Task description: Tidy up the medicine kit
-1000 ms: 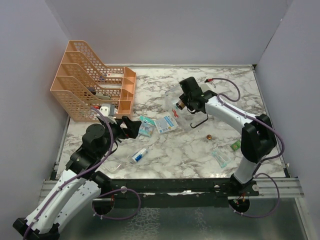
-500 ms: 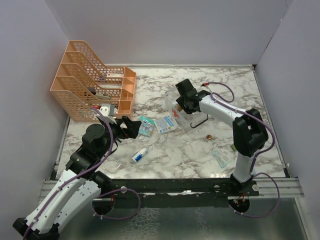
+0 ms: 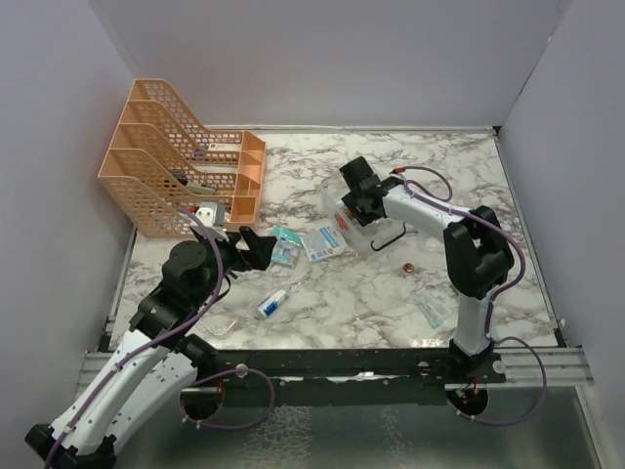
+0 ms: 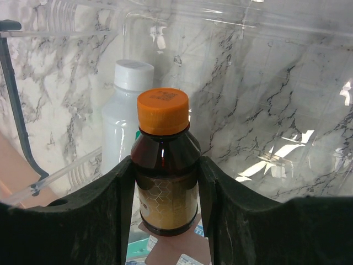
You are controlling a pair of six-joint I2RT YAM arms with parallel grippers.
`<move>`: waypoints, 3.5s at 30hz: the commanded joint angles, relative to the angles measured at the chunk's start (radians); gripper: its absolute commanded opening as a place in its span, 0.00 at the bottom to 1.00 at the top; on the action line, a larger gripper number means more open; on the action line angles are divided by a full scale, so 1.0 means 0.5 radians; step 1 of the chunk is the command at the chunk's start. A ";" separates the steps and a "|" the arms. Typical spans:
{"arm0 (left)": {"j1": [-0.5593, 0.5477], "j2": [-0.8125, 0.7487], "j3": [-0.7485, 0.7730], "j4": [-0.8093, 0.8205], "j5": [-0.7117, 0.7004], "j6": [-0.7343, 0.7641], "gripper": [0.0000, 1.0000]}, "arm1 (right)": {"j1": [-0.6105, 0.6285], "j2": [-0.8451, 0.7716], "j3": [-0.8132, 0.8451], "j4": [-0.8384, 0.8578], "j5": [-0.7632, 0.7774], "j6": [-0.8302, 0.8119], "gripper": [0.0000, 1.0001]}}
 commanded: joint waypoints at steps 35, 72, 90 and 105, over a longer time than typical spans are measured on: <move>-0.001 0.161 0.031 -0.047 0.005 0.007 0.99 | -0.027 -0.639 -0.151 0.302 -0.130 -0.995 0.67; -0.037 1.681 0.089 0.721 0.189 -1.135 0.61 | -0.028 -2.214 -1.319 0.383 -1.021 -1.495 0.60; -0.046 2.173 0.324 0.703 0.256 -1.043 0.49 | -0.028 -2.304 -1.352 0.341 -0.955 -1.443 0.59; -0.047 2.214 0.395 0.771 0.266 -0.901 0.07 | -0.028 -2.282 -1.332 0.328 -0.921 -1.515 0.59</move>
